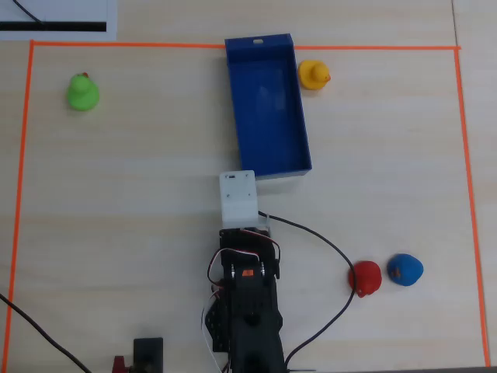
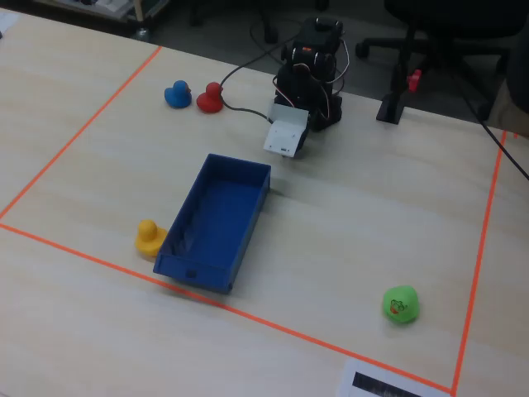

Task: Grasp green duck and put it into box.

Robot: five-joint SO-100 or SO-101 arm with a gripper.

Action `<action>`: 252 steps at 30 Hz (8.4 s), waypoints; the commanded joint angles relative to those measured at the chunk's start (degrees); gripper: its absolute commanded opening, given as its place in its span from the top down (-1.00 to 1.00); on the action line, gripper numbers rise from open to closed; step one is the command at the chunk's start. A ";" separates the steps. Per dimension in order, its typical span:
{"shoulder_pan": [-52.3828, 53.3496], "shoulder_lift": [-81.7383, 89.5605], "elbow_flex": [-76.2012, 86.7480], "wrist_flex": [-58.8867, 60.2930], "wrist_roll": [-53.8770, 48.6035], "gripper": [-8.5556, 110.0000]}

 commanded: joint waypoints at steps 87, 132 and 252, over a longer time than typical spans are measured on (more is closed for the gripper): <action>-28.04 -157.50 -114.35 -94.22 7.56 0.02; 0.97 -81.30 -71.10 -60.21 12.30 0.86; 2.11 -6.50 -1.93 -19.42 3.60 0.85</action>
